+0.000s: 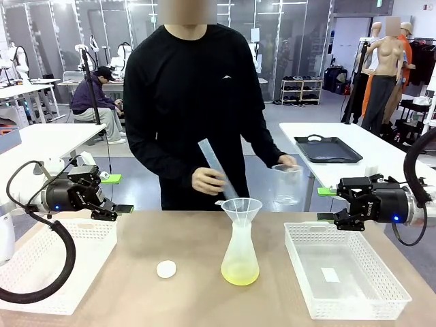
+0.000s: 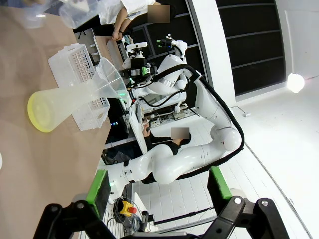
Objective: Prepare the solutions needed for the experiment.
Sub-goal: Once the solution is in the Big flask , pick up the Plastic Funnel and place it back into the right Organizing basket.
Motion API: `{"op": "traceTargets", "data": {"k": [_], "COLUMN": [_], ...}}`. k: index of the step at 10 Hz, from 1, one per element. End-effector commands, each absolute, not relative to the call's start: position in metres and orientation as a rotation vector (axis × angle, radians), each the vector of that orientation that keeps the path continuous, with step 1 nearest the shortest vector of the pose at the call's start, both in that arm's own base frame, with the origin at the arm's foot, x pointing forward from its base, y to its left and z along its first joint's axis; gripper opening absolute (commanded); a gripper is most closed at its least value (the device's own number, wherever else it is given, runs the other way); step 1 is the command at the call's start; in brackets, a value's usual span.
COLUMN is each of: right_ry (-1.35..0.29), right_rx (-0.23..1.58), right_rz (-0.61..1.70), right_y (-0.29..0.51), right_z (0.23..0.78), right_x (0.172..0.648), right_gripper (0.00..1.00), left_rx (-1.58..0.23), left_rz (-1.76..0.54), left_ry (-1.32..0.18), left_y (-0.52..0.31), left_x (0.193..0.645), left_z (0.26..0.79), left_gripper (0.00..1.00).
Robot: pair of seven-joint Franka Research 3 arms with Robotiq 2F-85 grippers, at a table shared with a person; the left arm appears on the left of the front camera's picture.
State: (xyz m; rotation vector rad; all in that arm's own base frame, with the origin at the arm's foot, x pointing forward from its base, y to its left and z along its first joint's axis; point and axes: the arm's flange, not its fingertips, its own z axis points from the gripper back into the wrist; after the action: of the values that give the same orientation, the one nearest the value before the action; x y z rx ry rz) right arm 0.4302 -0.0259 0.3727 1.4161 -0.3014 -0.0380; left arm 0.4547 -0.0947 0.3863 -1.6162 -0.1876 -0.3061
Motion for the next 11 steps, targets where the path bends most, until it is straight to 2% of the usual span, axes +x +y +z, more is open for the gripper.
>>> {"op": "traceTargets", "data": {"k": [1, 3, 5, 7, 11], "right_ry": [-0.305, -0.301, -0.232, -0.174, 0.040], "right_rx": [1.421, 1.416, 1.126, 0.999, 0.729], "right_rz": [-0.035, -0.038, 0.059, 0.080, -0.008], "right_y": [-0.025, -0.026, 0.005, 0.026, 0.059], "right_z": [0.375, 0.373, 0.435, 0.478, 0.555], "right_x": [0.430, 0.430, 0.414, 0.410, 0.417], "right_gripper": [0.84, 0.84, 0.84, 0.84, 0.84], "left_rx": [-1.616, -1.616, -1.616, -1.616, -1.616], "left_rz": [-0.306, -0.306, -0.306, -0.306, -0.306], "left_ry": [-0.193, -0.193, -0.193, -0.193, -0.193], "left_y": [-0.096, -0.096, -0.096, -0.096, -0.096], "left_x": [0.455, 0.455, 0.455, 0.455, 0.455], "left_z": [0.387, 0.387, 0.387, 0.387, 0.387], "left_gripper": [1.00, 1.00, 1.00, 1.00, 1.00]}}
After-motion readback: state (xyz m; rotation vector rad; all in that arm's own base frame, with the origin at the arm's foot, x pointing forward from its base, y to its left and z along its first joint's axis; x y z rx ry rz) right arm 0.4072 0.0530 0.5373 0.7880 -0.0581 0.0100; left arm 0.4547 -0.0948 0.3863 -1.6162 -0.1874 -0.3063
